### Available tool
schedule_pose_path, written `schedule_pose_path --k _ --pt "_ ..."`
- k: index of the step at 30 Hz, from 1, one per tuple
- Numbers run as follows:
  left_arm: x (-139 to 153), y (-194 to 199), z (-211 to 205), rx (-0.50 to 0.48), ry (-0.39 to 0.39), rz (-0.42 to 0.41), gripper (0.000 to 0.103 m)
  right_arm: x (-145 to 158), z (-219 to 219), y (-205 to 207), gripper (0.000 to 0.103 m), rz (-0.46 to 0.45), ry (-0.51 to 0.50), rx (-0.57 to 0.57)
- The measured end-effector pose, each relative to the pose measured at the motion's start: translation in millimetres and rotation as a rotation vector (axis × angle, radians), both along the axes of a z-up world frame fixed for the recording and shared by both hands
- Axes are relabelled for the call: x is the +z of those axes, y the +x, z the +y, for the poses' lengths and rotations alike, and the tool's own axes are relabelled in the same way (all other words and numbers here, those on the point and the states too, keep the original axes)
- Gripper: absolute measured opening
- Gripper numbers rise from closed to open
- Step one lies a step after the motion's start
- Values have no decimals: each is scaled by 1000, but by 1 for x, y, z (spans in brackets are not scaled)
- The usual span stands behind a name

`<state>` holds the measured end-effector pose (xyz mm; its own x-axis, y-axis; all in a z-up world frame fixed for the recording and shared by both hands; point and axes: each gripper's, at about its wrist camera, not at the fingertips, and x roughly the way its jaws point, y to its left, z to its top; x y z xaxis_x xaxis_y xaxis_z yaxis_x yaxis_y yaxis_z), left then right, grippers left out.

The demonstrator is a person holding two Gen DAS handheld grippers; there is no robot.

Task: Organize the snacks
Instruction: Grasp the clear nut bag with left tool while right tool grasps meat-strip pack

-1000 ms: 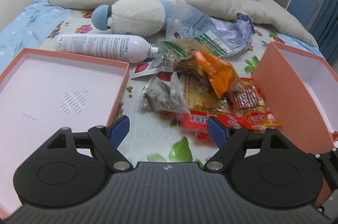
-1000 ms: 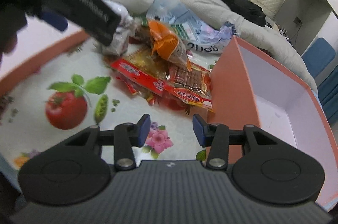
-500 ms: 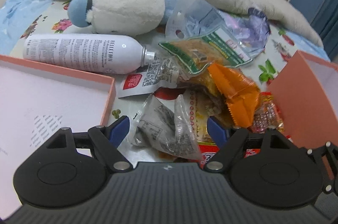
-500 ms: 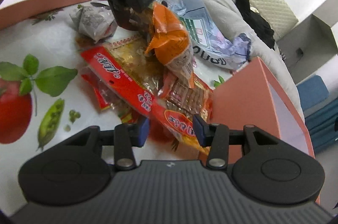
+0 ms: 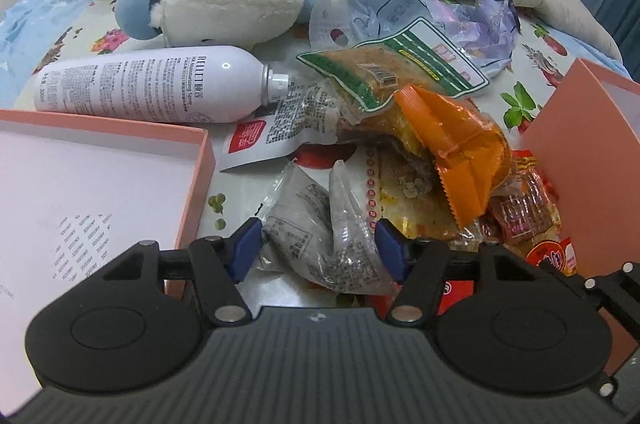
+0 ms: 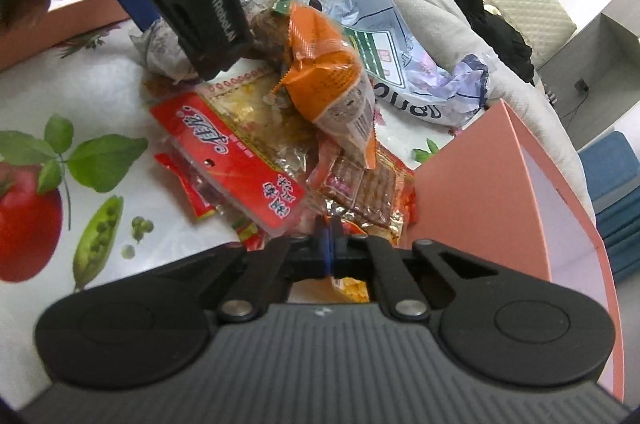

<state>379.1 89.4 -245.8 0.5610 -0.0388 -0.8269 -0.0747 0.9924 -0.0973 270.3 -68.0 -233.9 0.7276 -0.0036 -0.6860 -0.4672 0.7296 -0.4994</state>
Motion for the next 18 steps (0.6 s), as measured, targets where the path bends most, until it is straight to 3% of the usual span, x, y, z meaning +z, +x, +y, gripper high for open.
schedule_pose_path --k 7,18 --pt "5 -28 -7 11 3 -19 62 8 -9 -24 3 -13 59 7" --pt "19 -109 -15 69 14 -39 59 33 -32 -95 3 9 156 68"
